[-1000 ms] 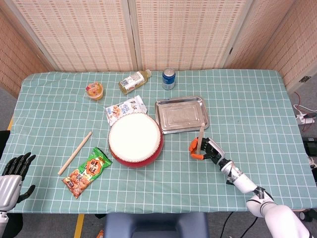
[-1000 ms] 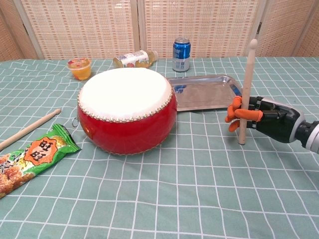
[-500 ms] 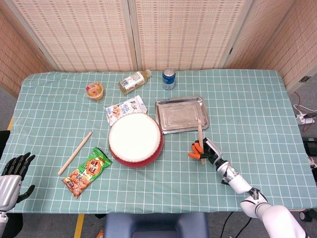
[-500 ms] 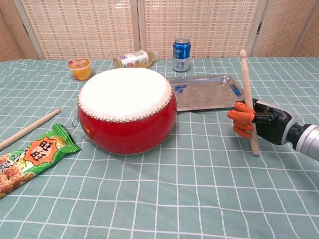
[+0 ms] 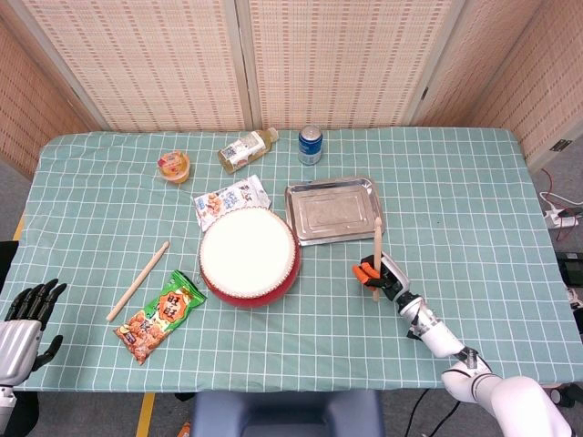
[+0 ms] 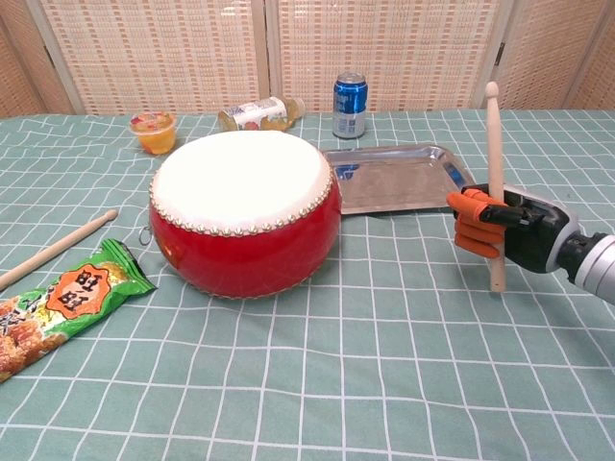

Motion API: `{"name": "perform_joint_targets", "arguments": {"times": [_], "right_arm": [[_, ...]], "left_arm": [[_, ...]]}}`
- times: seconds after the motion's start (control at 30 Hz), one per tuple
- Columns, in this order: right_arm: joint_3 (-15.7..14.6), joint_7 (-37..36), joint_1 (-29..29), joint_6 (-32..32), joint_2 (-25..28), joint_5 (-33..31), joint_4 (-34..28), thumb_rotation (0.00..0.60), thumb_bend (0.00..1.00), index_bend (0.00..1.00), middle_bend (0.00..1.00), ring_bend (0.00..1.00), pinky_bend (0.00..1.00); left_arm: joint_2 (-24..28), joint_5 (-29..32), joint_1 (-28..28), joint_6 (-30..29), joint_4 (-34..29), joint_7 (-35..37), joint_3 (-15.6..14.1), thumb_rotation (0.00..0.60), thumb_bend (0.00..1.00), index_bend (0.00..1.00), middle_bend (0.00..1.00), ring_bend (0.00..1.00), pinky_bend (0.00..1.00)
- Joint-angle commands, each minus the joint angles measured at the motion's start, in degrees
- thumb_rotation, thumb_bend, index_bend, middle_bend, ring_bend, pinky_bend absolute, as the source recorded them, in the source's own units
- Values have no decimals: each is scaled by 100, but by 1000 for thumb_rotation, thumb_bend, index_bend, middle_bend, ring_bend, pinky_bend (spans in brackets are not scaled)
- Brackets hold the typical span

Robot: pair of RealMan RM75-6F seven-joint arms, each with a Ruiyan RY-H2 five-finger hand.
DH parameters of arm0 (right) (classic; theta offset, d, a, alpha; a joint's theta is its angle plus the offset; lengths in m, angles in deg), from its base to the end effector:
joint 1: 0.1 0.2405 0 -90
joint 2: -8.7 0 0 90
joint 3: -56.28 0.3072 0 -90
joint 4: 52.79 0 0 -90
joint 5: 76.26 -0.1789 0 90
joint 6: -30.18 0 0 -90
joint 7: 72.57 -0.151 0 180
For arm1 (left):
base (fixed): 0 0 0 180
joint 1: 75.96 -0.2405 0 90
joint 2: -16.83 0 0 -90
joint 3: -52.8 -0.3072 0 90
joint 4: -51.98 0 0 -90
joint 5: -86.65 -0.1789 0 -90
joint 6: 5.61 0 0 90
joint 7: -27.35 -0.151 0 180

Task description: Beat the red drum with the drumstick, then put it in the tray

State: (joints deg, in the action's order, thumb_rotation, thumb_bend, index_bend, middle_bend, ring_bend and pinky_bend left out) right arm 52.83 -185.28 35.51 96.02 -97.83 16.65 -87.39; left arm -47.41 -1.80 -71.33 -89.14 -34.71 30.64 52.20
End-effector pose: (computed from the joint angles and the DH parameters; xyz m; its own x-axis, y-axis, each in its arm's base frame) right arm -0.2810 -0.3596 -0.0464 -0.8140 -0.4885 0.3144 -0.4612 0.2144 -0.8610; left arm -0.3629 0.1778 0.2033 0.4371 0.0863 0.8953 0.8994 -0.0393 -0.4353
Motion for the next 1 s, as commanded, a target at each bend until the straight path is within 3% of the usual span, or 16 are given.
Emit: {"name": "perform_joint_targets", "arguments": {"times": [0.03,0.1,0.2,0.27,0.33,0.37,0.5,0.6,0.8,1.0], "right_arm": [[-15,324,19,167,215,91,-204,600,545,1000,999,1000,1000],[-14,1051,75,266,405,172,-353,600,554,1000,999,1000,1000],[3,1311,101,285,516,182,-500,600,566,1000,999,1000,1000],[57,1979,192,307,756,214,-768,600,575,1000,999,1000,1000],[285,4344,543,464,1298,412,-1113,600,580,1000,999,1000,1000],[475,5499,611,327,1551,264,-1696,600,581,1000,999,1000,1000],[936,8158,860,-477,2353,-360,-3507,600,581,1000,999,1000,1000],[1244,9692,1097,-1031,2614,-912,-4201,600,582,1000,999,1000,1000],[1611,12023,1664,-1799,2520,-1903,-4540,600,584,1000,999,1000,1000],[1794,13798,2152,-1972,2105,-2874,-4434,600,589,1000,999,1000,1000]], "left_arm": [[14,-10,8,9,-2,21,-4,600,350,8,0,0,9],[23,-10,14,13,0,29,-2,600,366,8,0,0,10],[23,-11,16,14,3,32,0,600,367,8,0,0,10],[25,-18,24,16,6,37,2,600,367,8,0,0,10],[13,-49,44,6,15,67,12,600,366,8,0,0,10],[3,-66,51,0,27,82,13,600,366,8,0,0,10],[-24,-124,63,-28,59,121,5,600,365,10,0,0,10],[-38,-147,59,-50,95,164,-3,600,366,11,0,0,10],[-47,-182,36,-105,168,255,-24,600,368,12,0,0,11],[-59,-180,12,-127,251,349,-43,600,366,12,0,0,11]]}}
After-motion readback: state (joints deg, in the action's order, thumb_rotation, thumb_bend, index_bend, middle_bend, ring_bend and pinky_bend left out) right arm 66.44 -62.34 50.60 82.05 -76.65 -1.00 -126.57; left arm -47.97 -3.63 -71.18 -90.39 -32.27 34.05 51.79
